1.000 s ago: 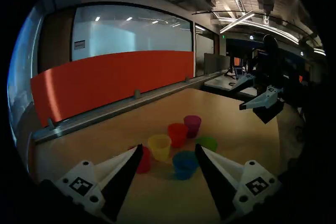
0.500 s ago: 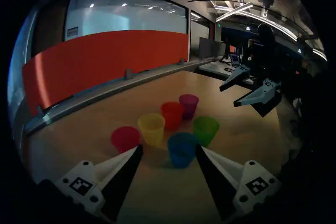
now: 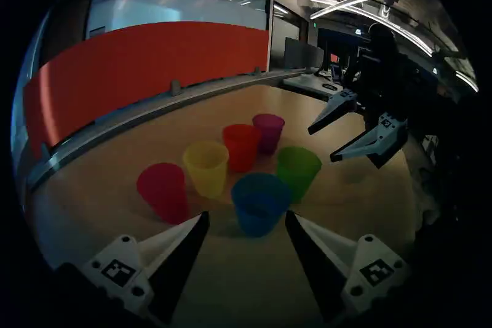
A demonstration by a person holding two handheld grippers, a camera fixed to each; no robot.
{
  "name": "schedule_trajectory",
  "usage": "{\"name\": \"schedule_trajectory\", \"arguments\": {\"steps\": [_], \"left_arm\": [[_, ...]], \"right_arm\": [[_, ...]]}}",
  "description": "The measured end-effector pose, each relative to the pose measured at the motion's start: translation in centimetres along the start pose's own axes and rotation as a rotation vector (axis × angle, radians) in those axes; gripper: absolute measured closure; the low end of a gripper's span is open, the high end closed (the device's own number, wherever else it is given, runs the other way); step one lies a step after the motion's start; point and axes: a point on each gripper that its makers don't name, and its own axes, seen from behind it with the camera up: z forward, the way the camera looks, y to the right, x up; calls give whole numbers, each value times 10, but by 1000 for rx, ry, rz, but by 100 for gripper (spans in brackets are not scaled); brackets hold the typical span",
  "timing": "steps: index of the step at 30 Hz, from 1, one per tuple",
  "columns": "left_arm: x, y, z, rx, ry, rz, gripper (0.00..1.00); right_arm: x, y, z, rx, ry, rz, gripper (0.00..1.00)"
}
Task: Pour water
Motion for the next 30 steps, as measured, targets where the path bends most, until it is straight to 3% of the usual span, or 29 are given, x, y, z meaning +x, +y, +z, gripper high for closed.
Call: {"name": "schedule_trajectory", "arguments": {"steps": [14,30], "left_arm": [[-20,9,26,-31,-71,14,8],[-27,12,47,-53,-116,17,8]], "right_arm": [[-19,-8,24,31,-53,-12,1],[-20,-14,49,54,-88,-18,1]]}}
